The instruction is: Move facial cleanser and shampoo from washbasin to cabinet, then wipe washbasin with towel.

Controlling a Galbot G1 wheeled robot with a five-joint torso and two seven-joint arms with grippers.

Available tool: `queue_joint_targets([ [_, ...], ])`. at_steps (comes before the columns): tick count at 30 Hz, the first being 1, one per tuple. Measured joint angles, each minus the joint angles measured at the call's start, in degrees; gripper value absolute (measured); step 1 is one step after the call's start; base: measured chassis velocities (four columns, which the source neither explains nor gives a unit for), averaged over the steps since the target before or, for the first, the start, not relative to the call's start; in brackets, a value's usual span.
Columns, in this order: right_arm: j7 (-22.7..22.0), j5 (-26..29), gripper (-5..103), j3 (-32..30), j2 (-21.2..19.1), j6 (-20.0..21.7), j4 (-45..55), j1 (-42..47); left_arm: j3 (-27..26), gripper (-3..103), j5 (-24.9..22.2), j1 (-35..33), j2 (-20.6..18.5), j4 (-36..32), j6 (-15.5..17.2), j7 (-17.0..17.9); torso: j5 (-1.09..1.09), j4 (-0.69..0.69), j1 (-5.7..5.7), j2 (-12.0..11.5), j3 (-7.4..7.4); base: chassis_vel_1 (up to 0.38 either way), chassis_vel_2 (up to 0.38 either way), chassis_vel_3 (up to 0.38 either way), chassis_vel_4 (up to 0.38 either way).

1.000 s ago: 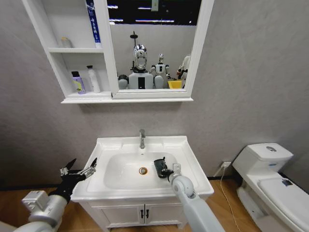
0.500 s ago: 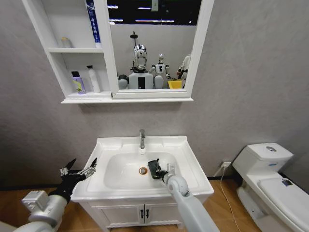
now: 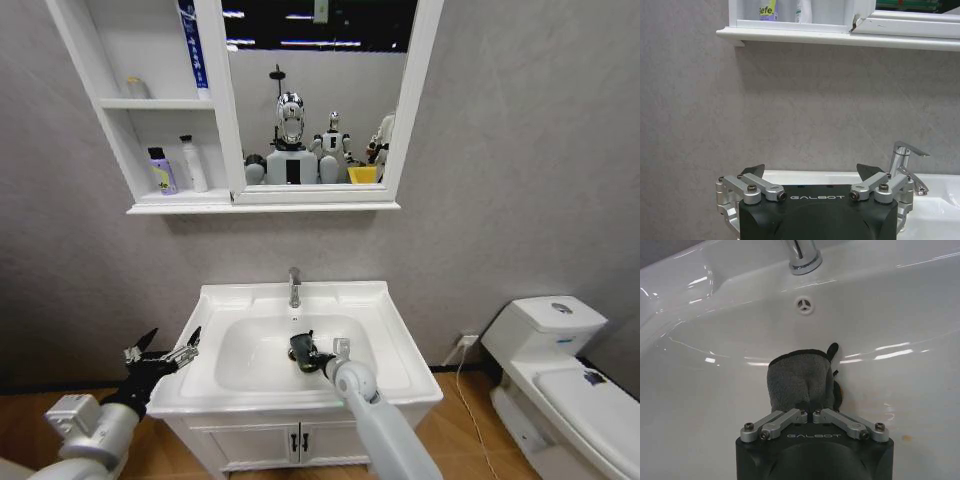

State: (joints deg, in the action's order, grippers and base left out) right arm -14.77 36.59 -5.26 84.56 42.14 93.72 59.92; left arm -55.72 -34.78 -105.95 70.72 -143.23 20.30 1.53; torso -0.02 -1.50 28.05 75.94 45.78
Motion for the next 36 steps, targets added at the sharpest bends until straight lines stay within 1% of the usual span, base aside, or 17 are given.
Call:
queue_joint_targets([
  [7, 2.54, 0.36, 0, 0.77, 1.99, 0.0, -3.92, -2.15, 0.0, 100, 0.0, 0.0, 0.0, 0.0, 0.0, 0.0, 0.0, 0.0, 0.0, 0.0, 0.0, 0.0, 0.0, 0.0, 0.0],
  [12, 2.8, 0.45, 0, 0.39, 2.98, -0.32, -6.2, -2.95, 0.0, 100, 0.0, 0.0, 0.0, 0.0, 0.0, 0.0, 0.0, 0.0, 0.0, 0.0, 0.0, 0.0, 0.0, 0.0, 0.0],
  [18, 2.51, 0.45, 0, -0.44, 3.14, -0.48, -6.82, -3.04, 0.0, 100, 0.0, 0.0, 0.0, 0.0, 0.0, 0.0, 0.01, 0.0, 0.0, 0.0, 0.0, 0.0, 0.0, 0.0, 0.0],
  [25, 1.21, 0.16, 0, -1.49, 1.43, -0.46, -5.45, -2.13, 0.0, 100, 0.0, 0.0, 0.0, 0.0, 0.0, 0.0, 0.01, 0.0, 0.0, 0.0, 0.0, 0.0, 0.0, 0.0, 0.0],
  [29, -0.13, 0.15, 0, -2.31, -0.7, -0.06, -2.92, -1.07, 0.0, 100, 0.0, 0.0, 0.0, 0.0, 0.0, 0.0, 0.01, 0.0, 0.0, 0.0, 0.0, 0.0, 0.0, 0.0, 0.0],
  [36, -1.42, 0.91, 0, -4.07, -2.89, -0.01, -0.34, 0.14, 0.0, 100, 0.0, 0.0, 0.0, 0.0, 0.0, 0.0, 0.01, 0.0, 0.0, 0.0, 0.0, 0.0, 0.0, 0.0, 0.0],
])
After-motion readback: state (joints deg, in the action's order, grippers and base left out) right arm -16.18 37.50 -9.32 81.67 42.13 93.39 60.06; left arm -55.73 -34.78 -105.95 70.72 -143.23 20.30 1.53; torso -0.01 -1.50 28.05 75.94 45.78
